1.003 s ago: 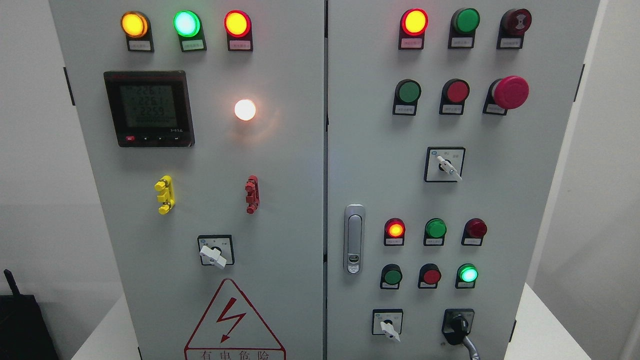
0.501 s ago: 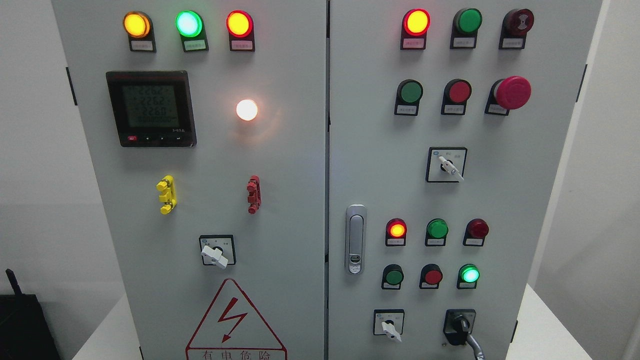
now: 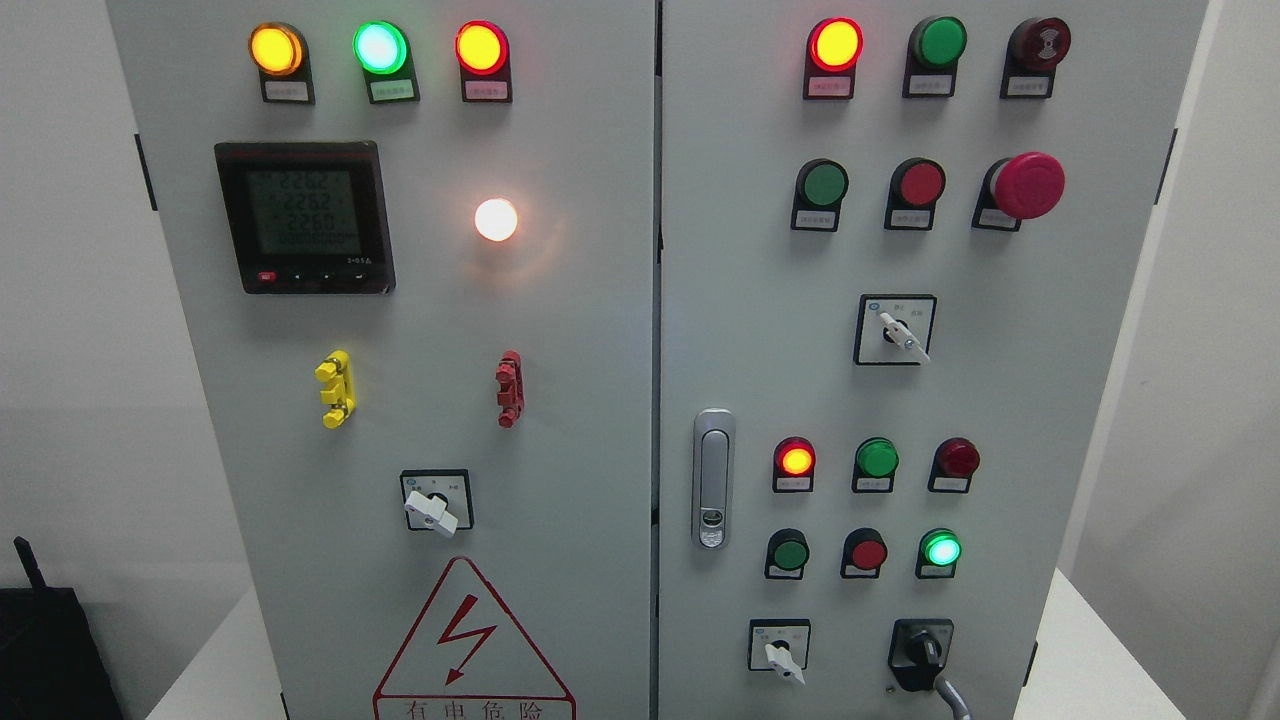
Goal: Trip black knob to open circuit
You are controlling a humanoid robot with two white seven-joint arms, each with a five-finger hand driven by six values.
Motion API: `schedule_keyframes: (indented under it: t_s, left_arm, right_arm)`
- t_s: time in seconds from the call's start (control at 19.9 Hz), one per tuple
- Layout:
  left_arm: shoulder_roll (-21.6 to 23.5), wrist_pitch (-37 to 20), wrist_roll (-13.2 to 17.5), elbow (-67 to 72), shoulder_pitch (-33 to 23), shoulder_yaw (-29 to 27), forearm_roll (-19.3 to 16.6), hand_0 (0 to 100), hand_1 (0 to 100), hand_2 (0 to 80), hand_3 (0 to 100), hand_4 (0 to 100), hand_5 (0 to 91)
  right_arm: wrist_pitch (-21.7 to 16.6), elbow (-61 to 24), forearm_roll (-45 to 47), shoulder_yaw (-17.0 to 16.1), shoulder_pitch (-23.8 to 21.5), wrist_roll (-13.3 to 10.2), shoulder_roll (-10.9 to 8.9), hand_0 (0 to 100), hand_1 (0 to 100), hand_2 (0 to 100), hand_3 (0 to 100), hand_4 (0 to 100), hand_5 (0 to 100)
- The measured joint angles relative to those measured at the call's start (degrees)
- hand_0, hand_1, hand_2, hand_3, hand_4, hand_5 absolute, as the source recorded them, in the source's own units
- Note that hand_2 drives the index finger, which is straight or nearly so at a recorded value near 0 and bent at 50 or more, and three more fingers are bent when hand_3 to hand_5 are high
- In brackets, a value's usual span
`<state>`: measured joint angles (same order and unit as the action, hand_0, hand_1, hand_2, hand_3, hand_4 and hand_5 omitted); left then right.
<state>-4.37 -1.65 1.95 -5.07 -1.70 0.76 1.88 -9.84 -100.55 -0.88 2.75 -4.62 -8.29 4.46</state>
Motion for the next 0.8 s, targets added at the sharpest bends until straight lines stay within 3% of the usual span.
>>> schedule_keyframes:
  t_s: [0.35,0.5,0.7,0.8]
  left_arm:
    - [0.00,0.00,0.00,0.00,0.00,0.00,0.00,12,39,0.0,0,0,0.0]
    - [0.00,0.00,0.00,0.00,0.00,0.00,0.00,12,39,0.0,0,0,0.0]
    - [0.00,0.00,0.00,0.00,0.00,0.00,0.00,12,39,0.0,0,0,0.0]
    - [0.00,0.00,0.00,0.00,0.00,0.00,0.00,12,39,0.0,0,0,0.0]
  right_arm:
    - [-0.36,-2.72,0.29,0.06,-2.66,-0.14,0.16,98,98,0,100,100,95]
    - [-0.38,-3.96,0.31,0.20,-4.53,-1.73,0.25,100,97,1,100,100,96]
    - [-0.95,-5.24,0.39,0.40,-6.94,-2.51,0.45,90,88,3,100,99,95]
    - [-1.85,-5.43,0.65,0.48,-8.32,-2.52,0.46,88,87,4,100,91,90]
